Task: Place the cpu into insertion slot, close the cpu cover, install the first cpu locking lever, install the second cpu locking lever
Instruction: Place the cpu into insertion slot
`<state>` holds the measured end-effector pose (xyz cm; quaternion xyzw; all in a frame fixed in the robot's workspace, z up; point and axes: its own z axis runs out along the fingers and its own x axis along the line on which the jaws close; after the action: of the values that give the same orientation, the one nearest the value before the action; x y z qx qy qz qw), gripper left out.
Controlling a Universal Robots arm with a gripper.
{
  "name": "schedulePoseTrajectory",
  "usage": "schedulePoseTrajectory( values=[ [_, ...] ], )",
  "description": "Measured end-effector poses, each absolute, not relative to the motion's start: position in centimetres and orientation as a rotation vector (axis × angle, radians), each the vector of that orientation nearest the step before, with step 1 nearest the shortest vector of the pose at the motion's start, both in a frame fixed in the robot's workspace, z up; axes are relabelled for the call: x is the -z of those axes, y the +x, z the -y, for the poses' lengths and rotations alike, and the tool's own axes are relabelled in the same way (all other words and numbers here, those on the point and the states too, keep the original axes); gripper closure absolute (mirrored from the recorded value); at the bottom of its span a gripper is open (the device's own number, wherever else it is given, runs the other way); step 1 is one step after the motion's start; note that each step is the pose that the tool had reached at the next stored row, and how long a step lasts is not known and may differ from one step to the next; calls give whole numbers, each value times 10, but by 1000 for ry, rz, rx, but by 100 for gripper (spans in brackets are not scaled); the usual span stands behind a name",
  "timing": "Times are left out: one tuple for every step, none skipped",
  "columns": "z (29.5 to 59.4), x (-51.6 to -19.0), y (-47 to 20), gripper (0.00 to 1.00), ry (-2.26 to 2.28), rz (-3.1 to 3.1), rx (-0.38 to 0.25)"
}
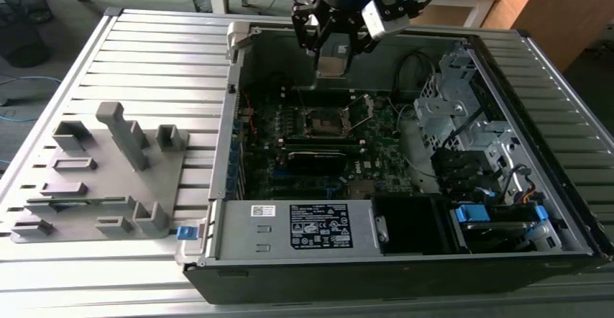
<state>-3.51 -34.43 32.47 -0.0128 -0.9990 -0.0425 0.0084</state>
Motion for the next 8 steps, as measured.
schedulePoseTrajectory(
  values=[
    [344,-325,-35,46,-40,3122,133],
    [344,-325,-35,46,-40,3122,133],
    [344,-325,-35,46,-40,3122,133],
    [344,-325,-35,46,-40,3122,133],
    [344,-324,-35,46,-40,3122,133],
    [344,-324,-35,46,-40,3122,133],
    [344,-323,-35,46,-40,3122,132],
    [344,-322,-35,46,-40,3122,130]
  ],
)
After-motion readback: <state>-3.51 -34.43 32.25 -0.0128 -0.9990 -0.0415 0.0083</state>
